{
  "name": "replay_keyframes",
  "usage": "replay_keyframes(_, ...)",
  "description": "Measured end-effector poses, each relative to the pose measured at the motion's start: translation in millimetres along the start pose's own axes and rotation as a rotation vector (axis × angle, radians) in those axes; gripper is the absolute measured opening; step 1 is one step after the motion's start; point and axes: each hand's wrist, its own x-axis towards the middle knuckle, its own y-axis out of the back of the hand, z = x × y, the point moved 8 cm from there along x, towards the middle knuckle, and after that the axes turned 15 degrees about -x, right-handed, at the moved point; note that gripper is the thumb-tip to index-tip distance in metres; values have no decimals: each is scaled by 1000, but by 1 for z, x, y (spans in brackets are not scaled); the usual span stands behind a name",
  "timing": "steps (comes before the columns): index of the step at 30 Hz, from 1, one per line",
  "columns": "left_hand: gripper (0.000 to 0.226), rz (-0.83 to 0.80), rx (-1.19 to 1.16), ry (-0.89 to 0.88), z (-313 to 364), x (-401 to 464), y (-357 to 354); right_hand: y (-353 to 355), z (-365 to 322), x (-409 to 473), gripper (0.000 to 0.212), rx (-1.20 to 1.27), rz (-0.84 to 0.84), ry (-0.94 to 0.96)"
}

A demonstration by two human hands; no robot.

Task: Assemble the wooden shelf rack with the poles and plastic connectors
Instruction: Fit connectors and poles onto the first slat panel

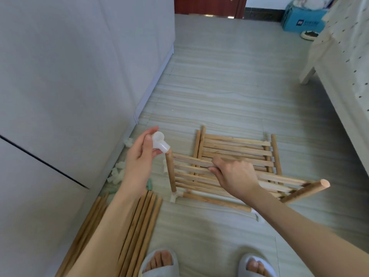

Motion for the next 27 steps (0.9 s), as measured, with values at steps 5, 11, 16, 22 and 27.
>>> replay_keyframes(5, 31, -26, 191, -95, 11, -4, -17, 0, -1, -1, 24, 51, 34, 13)
replay_keyframes(11, 25, -67, 303, -122, 9, -4, -16, -11, 1, 2, 30, 25, 18, 7)
replay_keyframes(16, 22, -72, 313, -126, 7, -5, -18, -14, 2, 3, 31, 24, 11, 6)
replay_keyframes(22, 22, -146, 355, -124, 8, -7, -26, -14, 2, 3, 31, 22, -6, -1)
replay_keyframes(27, 18, -70, 183, -44, 4, -6, -18, -14, 2, 3, 32, 14, 6, 9)
